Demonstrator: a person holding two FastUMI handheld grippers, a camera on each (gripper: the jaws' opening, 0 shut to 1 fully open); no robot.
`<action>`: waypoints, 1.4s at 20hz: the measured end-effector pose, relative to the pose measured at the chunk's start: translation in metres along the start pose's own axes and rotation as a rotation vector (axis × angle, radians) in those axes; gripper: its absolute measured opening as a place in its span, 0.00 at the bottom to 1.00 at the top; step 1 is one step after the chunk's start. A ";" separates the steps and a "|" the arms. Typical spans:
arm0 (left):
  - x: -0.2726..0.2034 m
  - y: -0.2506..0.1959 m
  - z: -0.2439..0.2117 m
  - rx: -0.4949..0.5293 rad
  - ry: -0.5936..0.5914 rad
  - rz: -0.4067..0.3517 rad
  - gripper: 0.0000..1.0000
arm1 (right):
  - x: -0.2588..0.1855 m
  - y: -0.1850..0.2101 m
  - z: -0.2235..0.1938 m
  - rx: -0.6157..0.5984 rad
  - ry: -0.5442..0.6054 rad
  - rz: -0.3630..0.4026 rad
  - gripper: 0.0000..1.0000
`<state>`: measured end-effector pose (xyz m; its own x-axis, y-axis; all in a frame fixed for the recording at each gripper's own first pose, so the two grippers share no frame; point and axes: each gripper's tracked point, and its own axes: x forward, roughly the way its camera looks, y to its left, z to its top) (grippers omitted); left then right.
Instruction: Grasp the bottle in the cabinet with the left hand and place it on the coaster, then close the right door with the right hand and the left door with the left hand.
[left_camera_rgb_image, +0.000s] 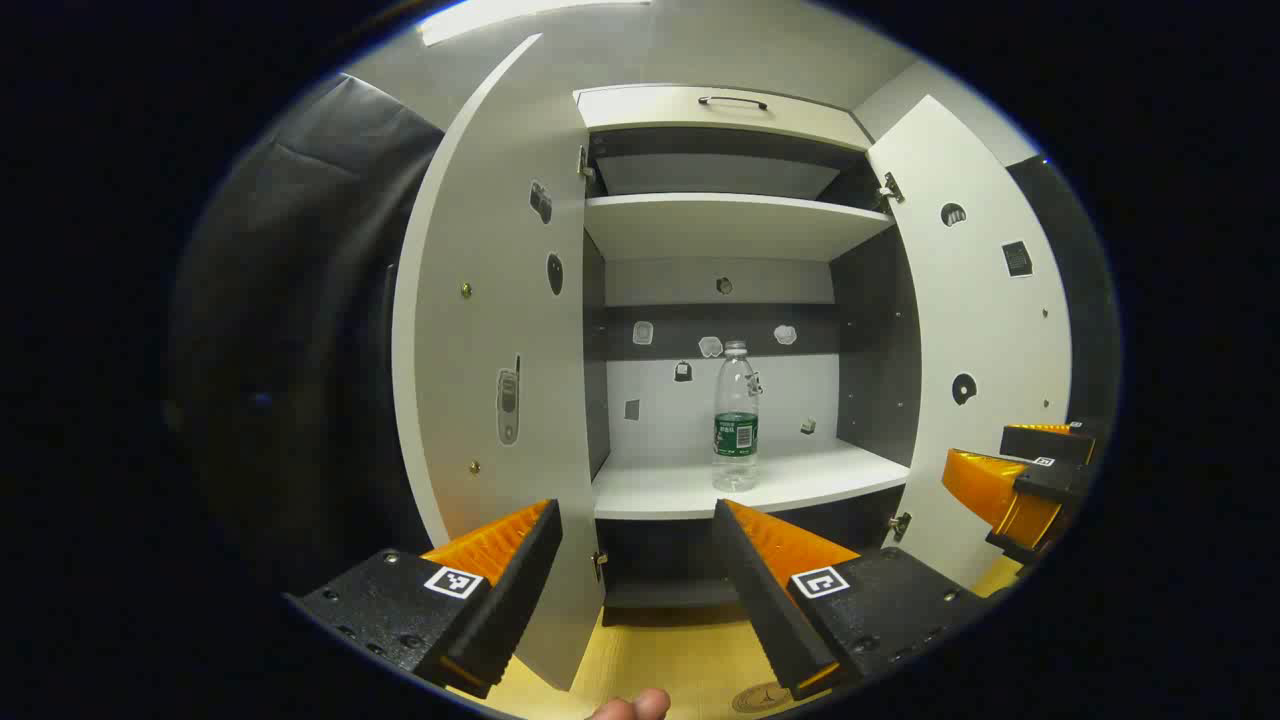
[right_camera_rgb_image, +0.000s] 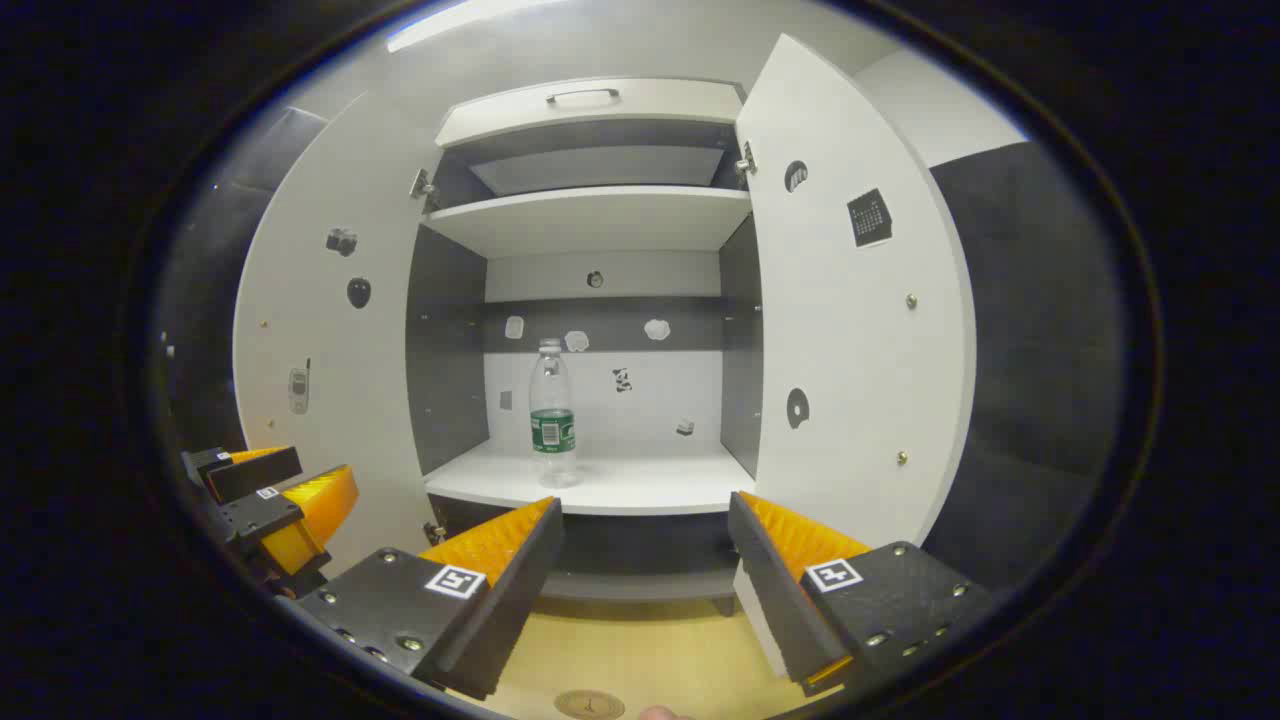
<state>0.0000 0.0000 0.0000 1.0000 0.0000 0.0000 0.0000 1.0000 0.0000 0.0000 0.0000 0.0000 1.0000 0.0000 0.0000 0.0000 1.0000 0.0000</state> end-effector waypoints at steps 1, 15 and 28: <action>0.001 0.001 0.000 0.003 -0.007 0.001 0.96 | 0.001 0.000 -0.001 0.003 0.003 0.003 1.00; 0.019 -0.007 -0.006 0.019 -0.003 -0.006 0.96 | 0.016 -0.010 -0.009 0.023 0.024 0.000 1.00; 0.106 -0.053 -0.015 0.017 0.013 -0.106 0.96 | 0.025 -0.026 -0.022 0.024 0.073 -0.025 1.00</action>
<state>0.1060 -0.0535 -0.0146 0.9943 -0.1057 -0.0143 0.1060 0.9942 0.0160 0.0253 -0.0259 -0.0222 0.9970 -0.0243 -0.0733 0.0260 0.9994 0.0228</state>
